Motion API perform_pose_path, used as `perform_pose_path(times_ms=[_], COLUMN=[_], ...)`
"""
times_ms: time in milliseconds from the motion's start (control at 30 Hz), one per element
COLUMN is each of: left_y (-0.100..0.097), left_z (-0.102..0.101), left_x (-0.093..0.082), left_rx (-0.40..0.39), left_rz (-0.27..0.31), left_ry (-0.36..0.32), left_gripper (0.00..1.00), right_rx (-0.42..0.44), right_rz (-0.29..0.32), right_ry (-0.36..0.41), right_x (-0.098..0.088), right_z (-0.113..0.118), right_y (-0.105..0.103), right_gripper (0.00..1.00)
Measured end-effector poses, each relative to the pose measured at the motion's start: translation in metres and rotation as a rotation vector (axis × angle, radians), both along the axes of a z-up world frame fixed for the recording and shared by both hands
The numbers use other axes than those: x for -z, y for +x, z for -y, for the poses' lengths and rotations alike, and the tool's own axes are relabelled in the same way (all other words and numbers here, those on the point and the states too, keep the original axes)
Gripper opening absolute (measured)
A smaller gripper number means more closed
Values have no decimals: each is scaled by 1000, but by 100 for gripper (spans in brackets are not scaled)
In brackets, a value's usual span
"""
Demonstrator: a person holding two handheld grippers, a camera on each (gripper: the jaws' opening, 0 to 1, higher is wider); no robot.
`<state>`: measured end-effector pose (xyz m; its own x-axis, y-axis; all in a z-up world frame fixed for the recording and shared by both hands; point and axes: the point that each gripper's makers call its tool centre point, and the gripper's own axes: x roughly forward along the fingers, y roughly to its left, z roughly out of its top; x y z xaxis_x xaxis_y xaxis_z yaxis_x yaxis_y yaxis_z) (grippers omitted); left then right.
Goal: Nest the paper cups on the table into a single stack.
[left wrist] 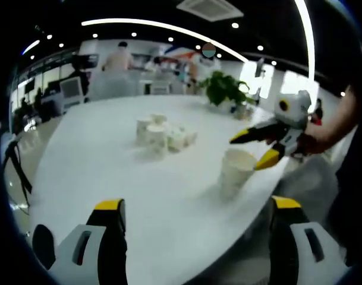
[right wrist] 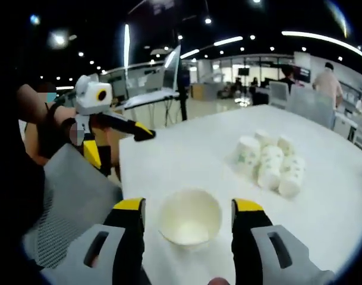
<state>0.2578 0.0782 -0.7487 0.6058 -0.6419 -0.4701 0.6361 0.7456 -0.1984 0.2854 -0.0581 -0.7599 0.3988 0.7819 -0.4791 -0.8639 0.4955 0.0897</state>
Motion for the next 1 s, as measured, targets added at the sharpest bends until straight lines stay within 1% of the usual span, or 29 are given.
perform_pose_path(times_ms=[267,467,533,567,633,733,1000], left_y=[1,2,2,2,2,2,2], left_z=[0,0,0,1,2,1,0], left_x=[1,2,3,3,2,5,5], left_rx=[-2,-6,-4,-1,-3,-3,-3], left_rz=[1,-2,-7,-9,-7,-10,-10], left_ry=[6,-2,0,-1,-16,-6,-7], left_gripper=[99,99,99,99,99,99,99], right_rx=[6,22,25,33,50,72,130], right_rz=[-14,-12,-11,-11,-6,2,32], right_ry=[-6,4,9,19,35,53,58], right_x=[4,1,-3,-8,-13,-23,-38], right_z=[4,7,7,8,9,12,30], right_y=[0,5,6,8,12,19,40], right_gripper=[58,58,58,58,59,60,64])
